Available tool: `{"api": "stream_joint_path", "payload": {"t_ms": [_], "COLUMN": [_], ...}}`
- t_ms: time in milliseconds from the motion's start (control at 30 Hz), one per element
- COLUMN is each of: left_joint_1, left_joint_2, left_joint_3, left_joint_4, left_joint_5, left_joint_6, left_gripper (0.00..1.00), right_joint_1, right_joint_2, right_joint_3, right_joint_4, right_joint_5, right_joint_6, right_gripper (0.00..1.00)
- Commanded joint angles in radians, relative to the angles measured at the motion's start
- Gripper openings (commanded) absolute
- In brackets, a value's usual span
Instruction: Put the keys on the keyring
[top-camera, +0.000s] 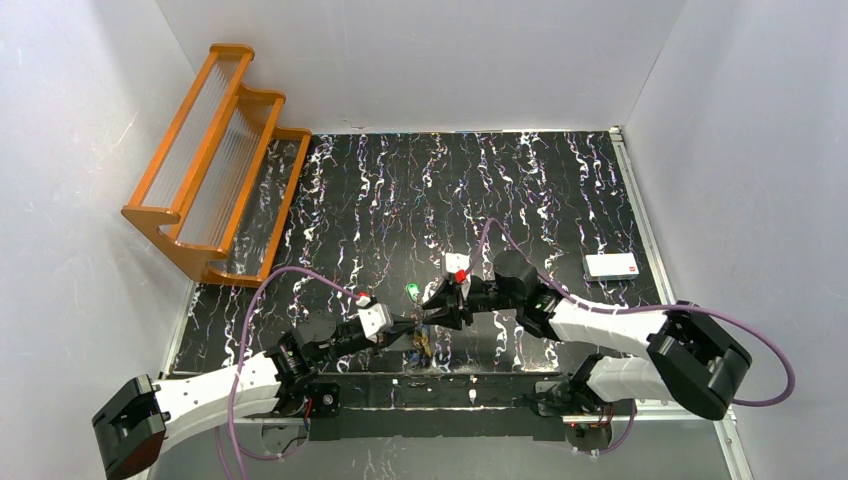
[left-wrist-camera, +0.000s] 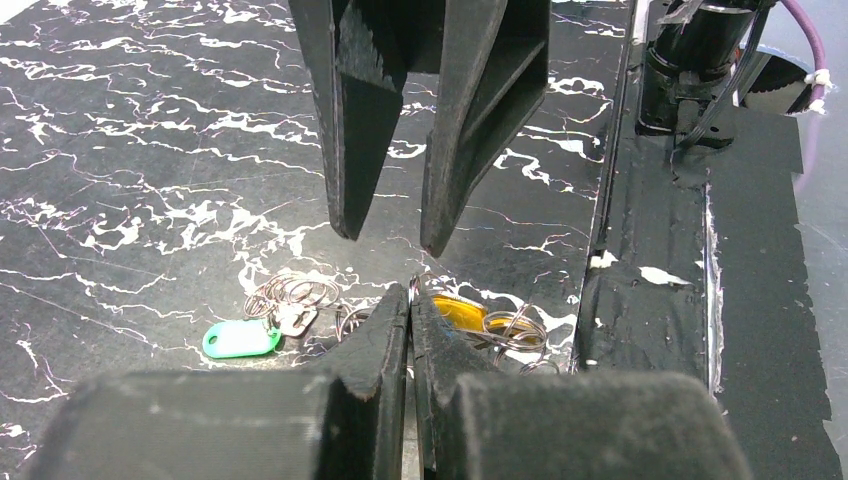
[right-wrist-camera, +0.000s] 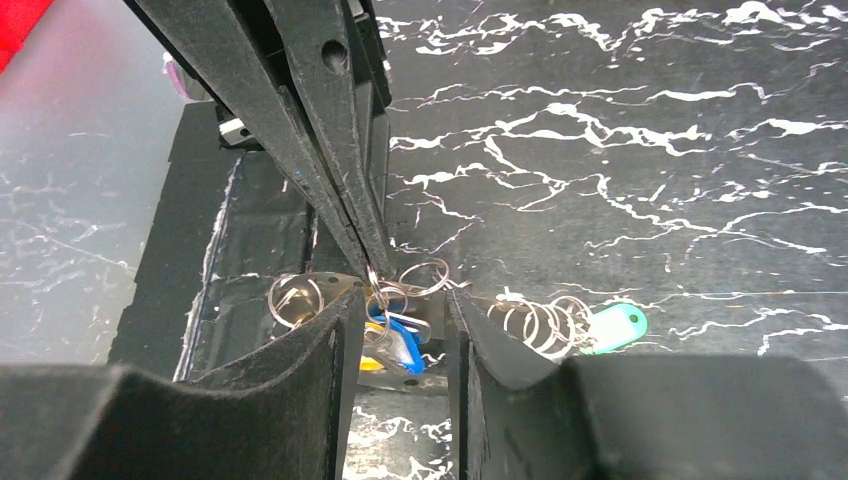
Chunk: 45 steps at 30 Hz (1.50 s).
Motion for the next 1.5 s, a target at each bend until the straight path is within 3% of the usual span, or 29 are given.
{"api": "stream_joint_path", "payload": {"t_ms": [0,133,233,433,567,700,800,833,900,1067,1267,1467], "left_joint_1": [0.002,0.001,0.003,0.003,0.002,0.002,0.002,0.001,0.002,0.002,0.002,0.002], "left_joint_2": [-0.015,-0.013,-0.012,-0.011,-0.007,0.001,0.001,0.001,-0.004,-0.032,-0.039,-0.010], "left_joint_3": [0.011,0.013,0.013,0.015,0.016,0.018,0.020,0.021,0.026,0.074,0.176,0.233], "left_joint_4": [0.048,0.048,0.049,0.049,0.049,0.049,0.053,0.053,0.052,-0.074,-0.356,-0.462], "left_joint_5": [0.013,0.012,0.014,0.015,0.016,0.020,0.020,0.020,0.014,-0.057,-0.135,-0.106], "left_joint_6": [-0.003,-0.003,-0.003,-0.001,-0.002,-0.001,-0.001,0.000,0.005,0.045,0.162,0.215], "left_gripper": [0.00,0.00,0.00,0.00,0.00,0.00,0.00,0.00,0.00,0.30,0.34,0.31], "right_joint_1": [-0.001,-0.001,-0.001,-0.001,-0.001,-0.001,-0.002,-0.002,-0.001,-0.001,-0.001,0.011], "right_joint_2": [0.043,0.077,0.097,0.143,0.176,0.175,0.166,0.163,0.157,0.132,0.115,0.147], "right_joint_3": [0.043,0.040,0.035,0.047,0.067,0.070,0.072,0.076,0.092,0.172,0.298,0.409], "right_joint_4": [0.083,0.081,0.088,0.137,0.156,0.161,0.144,0.126,0.055,-0.220,-0.552,-0.751], "right_joint_5": [-0.082,-0.120,-0.122,-0.121,-0.148,-0.159,-0.152,-0.149,-0.139,-0.095,0.008,0.052], "right_joint_6": [0.017,0.004,0.000,0.010,0.027,0.032,0.019,0.010,-0.015,-0.142,-0.310,-0.410], "right_gripper": [0.45,0.51,0.50,0.35,0.19,0.15,0.01,0.01,0.01,0.01,0.01,0.01]}}
